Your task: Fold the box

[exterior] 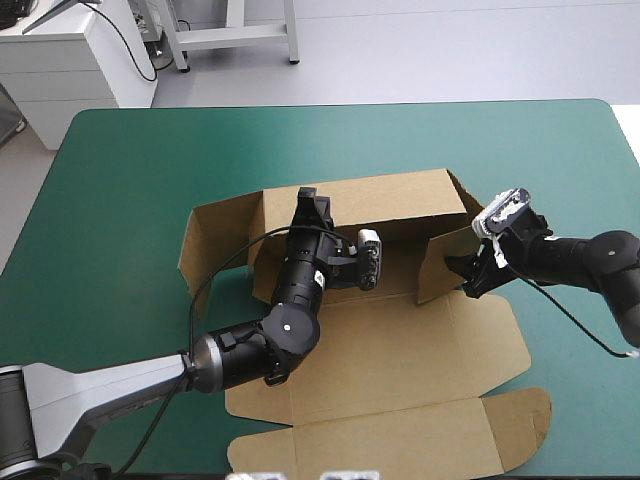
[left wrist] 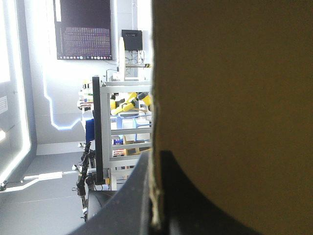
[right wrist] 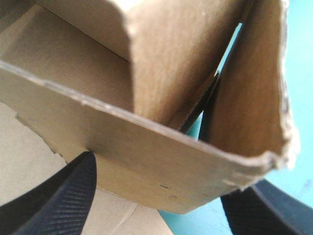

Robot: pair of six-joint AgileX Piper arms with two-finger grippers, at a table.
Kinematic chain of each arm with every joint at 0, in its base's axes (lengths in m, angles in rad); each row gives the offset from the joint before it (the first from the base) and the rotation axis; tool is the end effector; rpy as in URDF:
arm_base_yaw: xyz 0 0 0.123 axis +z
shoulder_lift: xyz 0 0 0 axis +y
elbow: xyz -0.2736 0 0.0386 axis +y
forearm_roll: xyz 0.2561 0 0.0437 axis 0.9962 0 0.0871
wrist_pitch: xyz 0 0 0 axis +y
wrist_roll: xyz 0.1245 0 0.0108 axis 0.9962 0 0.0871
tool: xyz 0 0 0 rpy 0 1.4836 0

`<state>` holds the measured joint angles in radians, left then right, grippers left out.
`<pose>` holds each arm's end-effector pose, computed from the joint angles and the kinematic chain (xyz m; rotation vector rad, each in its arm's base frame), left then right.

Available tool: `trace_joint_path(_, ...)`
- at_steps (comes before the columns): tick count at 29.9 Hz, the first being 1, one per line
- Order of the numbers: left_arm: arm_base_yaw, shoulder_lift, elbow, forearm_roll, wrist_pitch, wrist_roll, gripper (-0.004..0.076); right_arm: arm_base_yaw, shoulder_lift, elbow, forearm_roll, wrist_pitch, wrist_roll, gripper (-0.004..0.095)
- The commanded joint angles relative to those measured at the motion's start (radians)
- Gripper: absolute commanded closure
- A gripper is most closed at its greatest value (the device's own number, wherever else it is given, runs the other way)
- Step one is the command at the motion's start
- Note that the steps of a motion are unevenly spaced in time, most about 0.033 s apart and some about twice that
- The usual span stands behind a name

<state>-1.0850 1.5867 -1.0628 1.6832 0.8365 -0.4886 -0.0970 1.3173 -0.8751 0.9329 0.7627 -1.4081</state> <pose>0.2528 -0.2813 0.2797 1.4147 1.2251 0.8884 0.2911 0.0414 0.2478 -0.8455 2.1231 0.3465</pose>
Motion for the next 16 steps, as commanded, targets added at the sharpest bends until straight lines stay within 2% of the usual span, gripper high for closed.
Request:
trace_joint_path(1,-0.005,-0.046,-0.027,0.093,0.039,-0.009,0.0731,-0.008,-0.007,-0.027,0.151,0.014,-0.005,0.0253)
trace_joint_path(6,-0.005,-0.046,-0.027,0.093,0.038,-0.009,0.0731,-0.003,-0.018,0.024,0.263,-0.027,-0.041,0.0253)
trace_joint_path(10,-0.005,-0.046,-0.027,0.093,0.031,-0.009,0.0731,0.058,-0.02,0.06,0.283,-0.098,-0.052,0.0253)
trace_joint_path(11,-0.005,-0.046,-0.027,0.093,0.029,-0.009,0.0731,0.091,-0.02,0.066,0.283,-0.128,-0.055,0.0253)
trace_joint_path(16,-0.005,-0.046,-0.027,0.093,0.026,-0.009,0.0731,0.246,-0.02,0.097,0.294,-0.439,-0.055,0.0253)
